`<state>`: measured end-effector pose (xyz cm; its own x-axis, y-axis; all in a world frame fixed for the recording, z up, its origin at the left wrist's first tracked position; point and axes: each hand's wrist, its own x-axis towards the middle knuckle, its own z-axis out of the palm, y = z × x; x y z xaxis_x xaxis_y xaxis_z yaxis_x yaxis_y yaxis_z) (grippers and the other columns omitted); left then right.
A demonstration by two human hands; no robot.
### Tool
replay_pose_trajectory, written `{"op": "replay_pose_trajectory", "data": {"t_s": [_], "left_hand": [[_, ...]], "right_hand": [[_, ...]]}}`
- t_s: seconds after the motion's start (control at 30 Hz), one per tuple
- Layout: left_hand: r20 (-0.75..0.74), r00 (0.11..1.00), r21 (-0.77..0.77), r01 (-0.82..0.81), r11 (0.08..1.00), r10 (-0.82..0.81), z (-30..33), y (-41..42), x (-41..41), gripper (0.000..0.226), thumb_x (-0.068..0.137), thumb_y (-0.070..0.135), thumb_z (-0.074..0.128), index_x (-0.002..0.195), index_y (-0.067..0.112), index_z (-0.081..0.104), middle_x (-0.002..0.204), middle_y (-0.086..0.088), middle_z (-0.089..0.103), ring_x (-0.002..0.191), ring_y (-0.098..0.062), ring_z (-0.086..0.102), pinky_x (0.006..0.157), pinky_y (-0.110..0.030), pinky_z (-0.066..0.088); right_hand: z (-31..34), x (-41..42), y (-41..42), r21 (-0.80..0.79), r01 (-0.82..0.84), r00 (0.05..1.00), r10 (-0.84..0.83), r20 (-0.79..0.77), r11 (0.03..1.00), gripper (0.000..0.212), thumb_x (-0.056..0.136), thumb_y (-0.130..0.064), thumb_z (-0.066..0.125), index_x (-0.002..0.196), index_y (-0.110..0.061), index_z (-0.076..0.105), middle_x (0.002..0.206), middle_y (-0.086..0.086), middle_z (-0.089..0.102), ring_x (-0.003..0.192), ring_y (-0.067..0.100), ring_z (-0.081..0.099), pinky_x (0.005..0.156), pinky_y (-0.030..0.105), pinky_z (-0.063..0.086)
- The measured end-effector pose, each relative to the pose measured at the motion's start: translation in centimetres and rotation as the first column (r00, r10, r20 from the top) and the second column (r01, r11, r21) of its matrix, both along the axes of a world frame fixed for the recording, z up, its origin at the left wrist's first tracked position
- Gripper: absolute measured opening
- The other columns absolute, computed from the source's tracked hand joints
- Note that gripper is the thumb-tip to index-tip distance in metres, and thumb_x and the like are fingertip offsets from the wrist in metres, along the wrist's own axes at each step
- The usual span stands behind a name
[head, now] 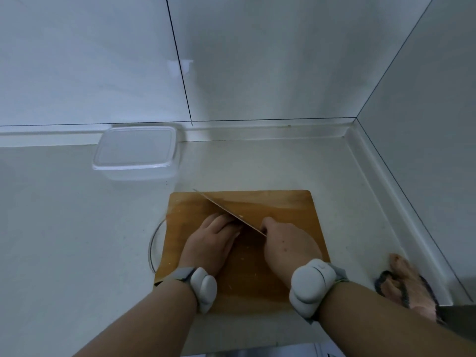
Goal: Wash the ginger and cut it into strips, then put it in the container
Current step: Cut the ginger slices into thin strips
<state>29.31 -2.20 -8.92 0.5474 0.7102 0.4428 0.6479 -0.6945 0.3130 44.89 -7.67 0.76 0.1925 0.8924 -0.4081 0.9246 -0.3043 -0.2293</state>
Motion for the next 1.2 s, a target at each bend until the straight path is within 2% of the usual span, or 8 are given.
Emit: {"op": "replay_pose_trajectory", "data": {"t_s": [0.1, 0.2, 0.33, 0.47, 0.6, 0.9, 1.07, 1.2], "left_hand": [[-0.044, 0.999, 0.002, -0.020, 1.000, 0.020, 0.3, -0.2, 0.0, 0.030, 0.091, 0.032, 0.047, 0.103, 0.019, 0.071, 0.109, 0.000, 0.066, 0.099, -0.020, 0.060, 0.063, -0.027, 0.056], [-0.034, 0.999, 0.004, -0.024, 1.000, 0.024, 0.3, -0.2, 0.0, 0.028, 0.091, 0.031, 0.049, 0.102, 0.018, 0.071, 0.108, 0.001, 0.065, 0.100, -0.017, 0.056, 0.063, -0.024, 0.053], [-0.012, 1.000, 0.000, -0.029, 1.000, 0.029, 0.1, -0.2, 0.0, 0.027, 0.091, 0.031, 0.049, 0.101, 0.016, 0.070, 0.108, -0.001, 0.065, 0.100, -0.018, 0.055, 0.062, -0.025, 0.054], [-0.003, 0.999, -0.020, -0.032, 0.999, 0.032, 0.1, -0.2, 0.0, 0.029, 0.092, 0.033, 0.049, 0.103, 0.018, 0.071, 0.111, 0.001, 0.064, 0.102, -0.016, 0.055, 0.067, -0.023, 0.052], [-0.004, 1.000, -0.020, -0.017, 1.000, 0.017, 0.1, -0.2, 0.0, 0.030, 0.093, 0.033, 0.048, 0.104, 0.019, 0.072, 0.111, 0.003, 0.065, 0.103, -0.015, 0.055, 0.071, -0.024, 0.054], [-0.012, 0.999, 0.013, -0.050, 0.999, 0.050, -0.1, -0.3, 0.0, 0.031, 0.093, 0.033, 0.047, 0.104, 0.018, 0.072, 0.109, 0.000, 0.066, 0.103, -0.018, 0.054, 0.063, -0.029, 0.056], [0.006, 0.999, 0.019, -0.043, 0.999, 0.043, 0.1, -0.3, 0.1, 0.031, 0.092, 0.033, 0.048, 0.105, 0.019, 0.072, 0.109, 0.001, 0.065, 0.103, -0.016, 0.052, 0.062, -0.027, 0.055], [0.006, 0.999, 0.012, -0.032, 0.999, 0.032, 0.1, -0.2, 0.1, 0.029, 0.092, 0.031, 0.050, 0.105, 0.019, 0.072, 0.110, 0.000, 0.066, 0.103, -0.017, 0.054, 0.065, -0.028, 0.055]], "right_hand": [[-0.3, -0.1, 0.0, 0.020, -0.005, 1.000, 0.005, -0.002, 1.000, 0.025, 0.100, -0.013, 0.041, 0.121, -0.024, 0.051, 0.085, -0.003, 0.057, 0.076, 0.016, 0.060, 0.076, 0.033, 0.056], [-0.4, 0.0, -0.2, 0.036, -0.011, 1.000, 0.012, -0.007, 0.999, 0.025, 0.101, -0.012, 0.041, 0.121, -0.024, 0.050, 0.079, -0.004, 0.052, 0.073, 0.016, 0.058, 0.071, 0.030, 0.054], [-0.4, 0.0, -0.4, 0.045, -0.014, 1.000, 0.014, -0.014, 0.999, 0.024, 0.101, -0.012, 0.040, 0.119, -0.024, 0.050, 0.082, -0.002, 0.056, 0.073, 0.016, 0.060, 0.071, 0.031, 0.055], [0.1, 0.1, -0.2, 0.033, -0.008, 1.000, 0.009, -0.027, 0.999, 0.024, 0.100, -0.012, 0.043, 0.119, -0.024, 0.051, 0.087, -0.001, 0.060, 0.075, 0.017, 0.061, 0.073, 0.033, 0.057], [0.9, 0.3, -0.2, 0.025, -0.006, 1.000, 0.007, -0.022, 1.000, 0.020, 0.099, -0.015, 0.044, 0.112, -0.023, 0.057, 0.086, -0.002, 0.061, 0.073, 0.015, 0.061, 0.071, 0.032, 0.056], [2.5, 0.1, -1.3, 0.011, -0.036, 0.999, 0.035, 0.032, 0.999, 0.016, 0.100, -0.015, 0.044, 0.110, -0.022, 0.055, 0.082, -0.002, 0.054, 0.073, 0.015, 0.057, 0.074, 0.030, 0.053], [2.7, 0.0, -1.1, -0.017, -0.038, 0.998, 0.039, 0.040, 0.999, 0.016, 0.100, -0.014, 0.046, 0.111, -0.020, 0.056, 0.076, -0.003, 0.048, 0.074, 0.015, 0.056, 0.074, 0.030, 0.052], [2.5, 0.0, -0.7, -0.044, -0.037, 0.999, 0.038, 0.023, 0.998, 0.018, 0.099, -0.014, 0.047, 0.114, -0.020, 0.055, 0.082, -0.001, 0.052, 0.078, 0.017, 0.058, 0.078, 0.032, 0.054]]}}
